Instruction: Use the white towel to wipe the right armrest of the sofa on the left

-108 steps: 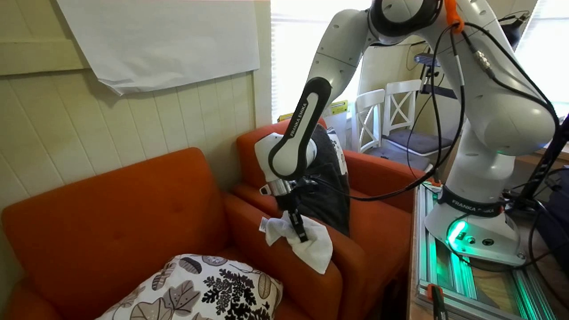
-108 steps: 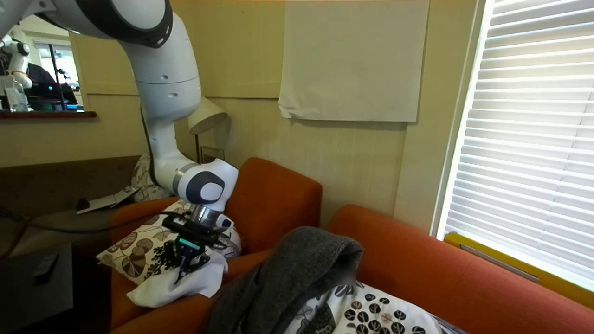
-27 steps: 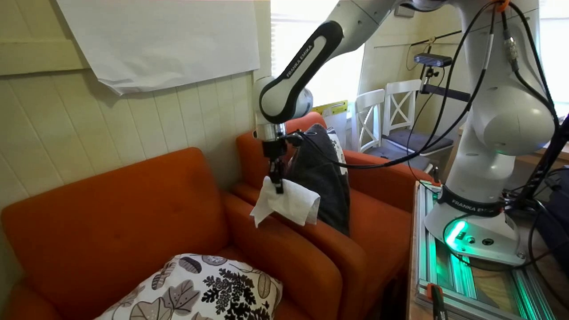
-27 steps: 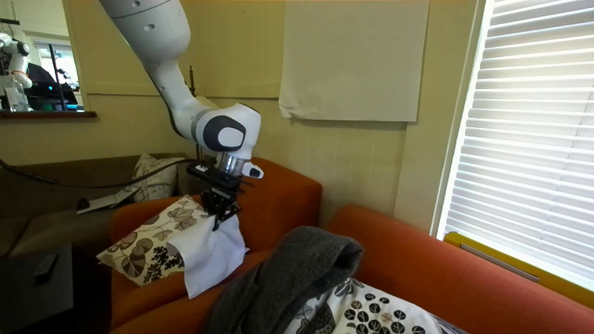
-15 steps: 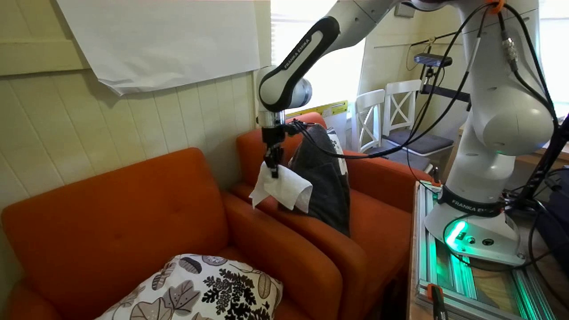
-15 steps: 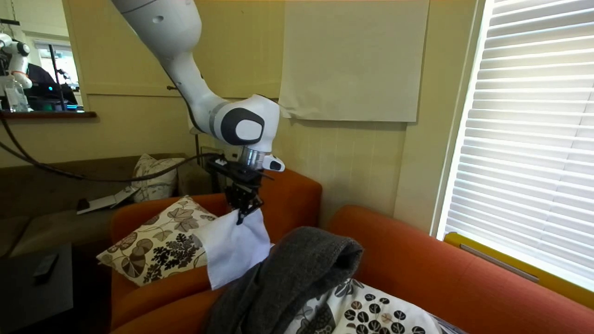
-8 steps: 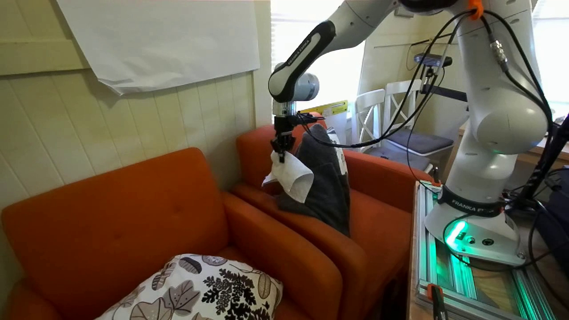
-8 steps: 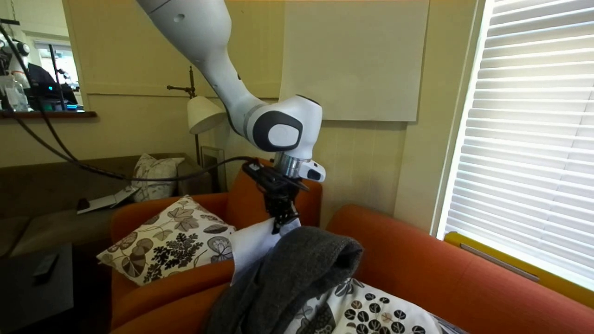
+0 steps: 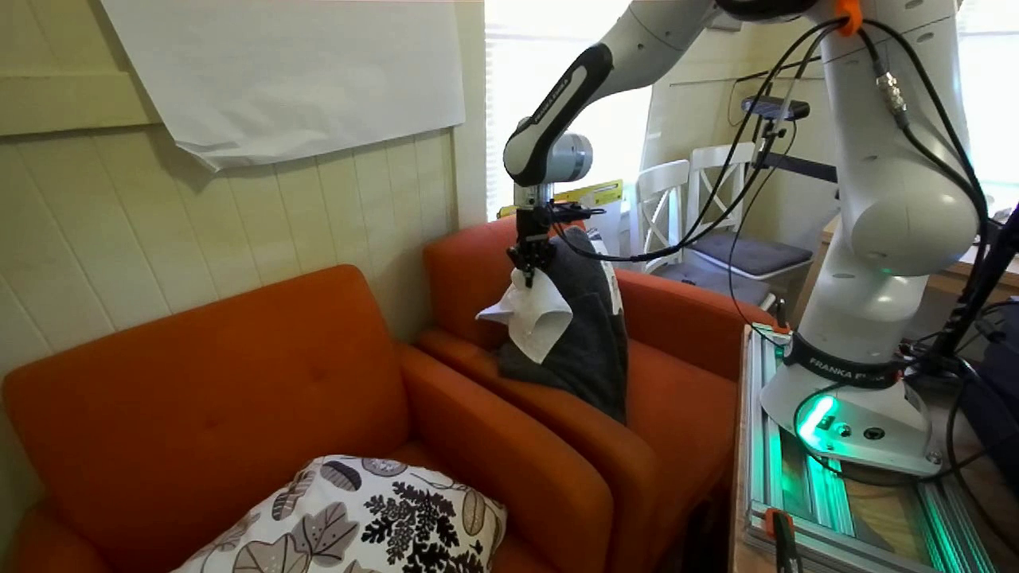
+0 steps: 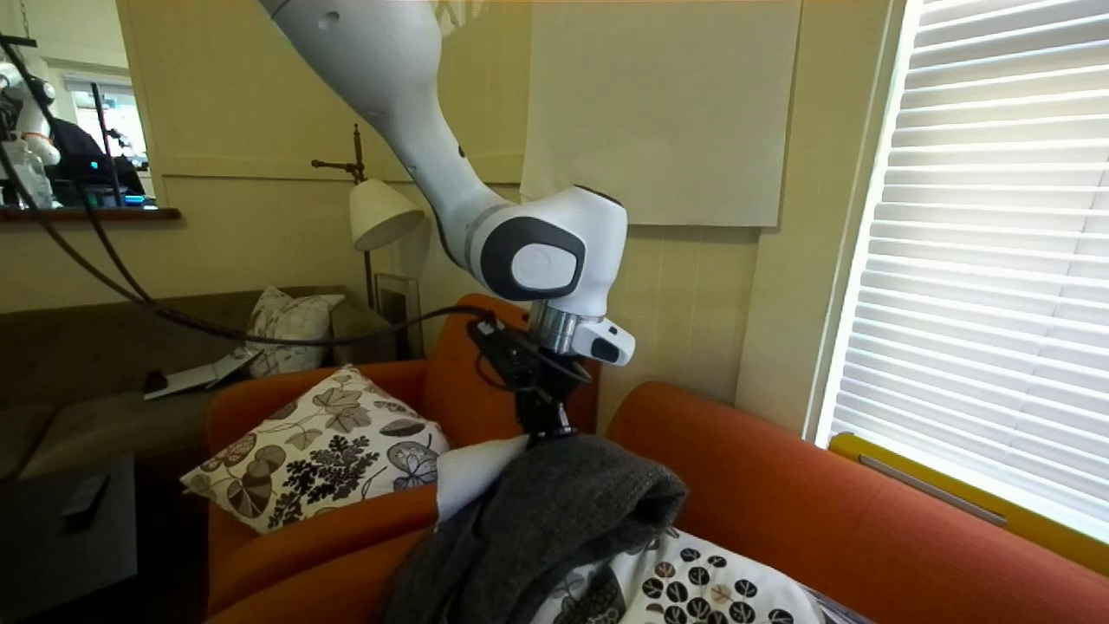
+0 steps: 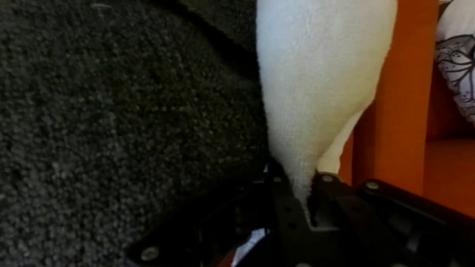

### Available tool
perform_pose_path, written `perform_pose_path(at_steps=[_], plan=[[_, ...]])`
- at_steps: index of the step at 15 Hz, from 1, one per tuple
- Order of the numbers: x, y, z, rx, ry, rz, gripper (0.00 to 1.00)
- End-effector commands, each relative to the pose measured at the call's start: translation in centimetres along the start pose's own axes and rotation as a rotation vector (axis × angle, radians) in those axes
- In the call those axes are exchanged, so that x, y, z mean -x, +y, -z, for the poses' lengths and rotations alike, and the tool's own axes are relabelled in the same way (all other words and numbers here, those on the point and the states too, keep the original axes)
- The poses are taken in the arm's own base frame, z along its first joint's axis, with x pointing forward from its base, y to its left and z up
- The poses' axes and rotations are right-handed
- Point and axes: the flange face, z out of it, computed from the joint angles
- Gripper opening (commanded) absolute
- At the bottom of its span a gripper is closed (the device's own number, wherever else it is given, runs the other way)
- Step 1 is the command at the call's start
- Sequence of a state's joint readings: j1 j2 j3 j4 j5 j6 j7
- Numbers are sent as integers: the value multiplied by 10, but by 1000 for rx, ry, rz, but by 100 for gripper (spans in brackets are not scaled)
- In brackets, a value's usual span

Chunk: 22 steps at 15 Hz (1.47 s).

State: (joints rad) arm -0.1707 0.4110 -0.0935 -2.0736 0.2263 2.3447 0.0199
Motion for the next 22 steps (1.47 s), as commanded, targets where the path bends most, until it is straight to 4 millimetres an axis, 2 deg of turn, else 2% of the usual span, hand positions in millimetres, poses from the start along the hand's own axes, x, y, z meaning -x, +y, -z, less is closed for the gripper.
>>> perform_pose_path(at_steps=[1, 3, 7, 12, 15, 17, 18, 20, 21, 22], plan=[[35, 15, 3, 125, -4, -41, 3], [46, 23, 11, 157, 32, -74, 3], [50, 43, 14, 264, 122, -251, 3], [44, 63, -16, 431, 137, -422, 3], [46, 68, -38, 506, 94, -472, 3], [47, 67, -45, 517, 70, -487, 3], [48, 66, -44, 499, 64, -490, 37], [51, 63, -33, 456, 83, -481, 44], [52, 62, -27, 438, 96, -477, 52], [58, 60, -13, 384, 120, -459, 58]])
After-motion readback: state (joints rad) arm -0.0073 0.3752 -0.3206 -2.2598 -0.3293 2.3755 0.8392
